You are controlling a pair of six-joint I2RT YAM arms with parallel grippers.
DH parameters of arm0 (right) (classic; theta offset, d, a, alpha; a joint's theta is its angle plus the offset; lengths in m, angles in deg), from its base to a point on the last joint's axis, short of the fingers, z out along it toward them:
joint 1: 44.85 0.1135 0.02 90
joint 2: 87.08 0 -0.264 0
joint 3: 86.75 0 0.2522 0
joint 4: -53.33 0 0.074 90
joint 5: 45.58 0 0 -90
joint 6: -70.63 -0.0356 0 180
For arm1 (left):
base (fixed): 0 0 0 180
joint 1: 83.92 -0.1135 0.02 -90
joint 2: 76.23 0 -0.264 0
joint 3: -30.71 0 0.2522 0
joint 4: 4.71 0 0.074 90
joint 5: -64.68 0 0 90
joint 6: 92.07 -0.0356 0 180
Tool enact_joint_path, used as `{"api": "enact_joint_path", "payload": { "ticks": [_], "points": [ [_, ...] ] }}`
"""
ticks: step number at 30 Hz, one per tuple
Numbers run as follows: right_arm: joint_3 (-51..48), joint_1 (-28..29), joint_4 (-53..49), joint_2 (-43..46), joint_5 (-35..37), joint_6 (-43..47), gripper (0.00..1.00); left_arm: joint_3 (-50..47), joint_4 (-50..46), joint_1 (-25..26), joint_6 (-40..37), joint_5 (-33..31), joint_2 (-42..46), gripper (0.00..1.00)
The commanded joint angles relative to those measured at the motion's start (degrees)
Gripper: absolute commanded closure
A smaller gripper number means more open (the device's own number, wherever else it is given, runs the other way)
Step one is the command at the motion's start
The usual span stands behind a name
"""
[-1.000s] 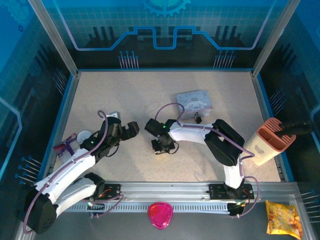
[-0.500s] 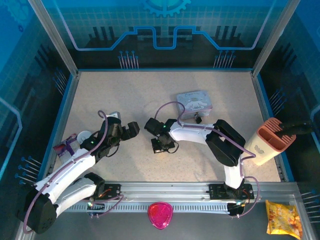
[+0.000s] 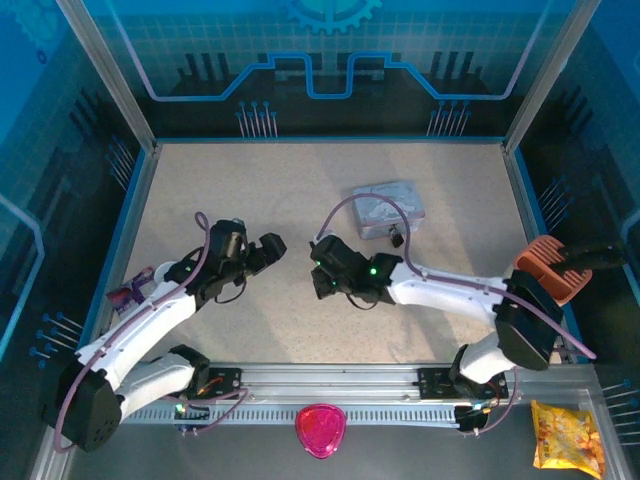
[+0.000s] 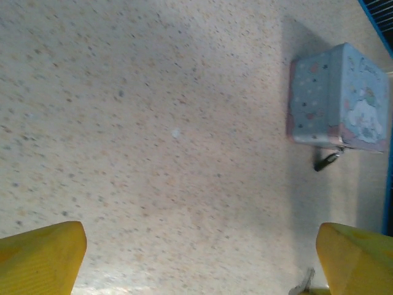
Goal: Unlock the padlock with the key
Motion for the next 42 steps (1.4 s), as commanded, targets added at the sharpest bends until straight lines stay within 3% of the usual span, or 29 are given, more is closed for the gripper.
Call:
{"api": "enact_joint_path", "payload": {
  "ticks": [1, 8, 23, 42],
  "points": [
    [-4.18, 3.84, 12.38, 4.18, 10.00, 8.87, 1.00, 2.26, -0.02, 0.24, 6.66, 7.09, -0.82, 0.10],
    [-7.07, 4.93, 21.05, 5.94, 11.77, 12.08, 1.00, 4.03, 2.84, 2.50, 7.07, 8.70, -0.39, 0.33],
    [-6.05, 7.49, 23.89, 2.22, 13.82, 13.11, 1.00, 7.66, 1.58, 6.55, 6.79, 7.92, -1.54, 0.44],
    [-6.25, 8.31, 25.72, 1.81, 16.39, 12.85, 1.00, 9.56, -0.11, 8.81, 6.87, 7.10, -3.52, 0.71]
  ]
}}
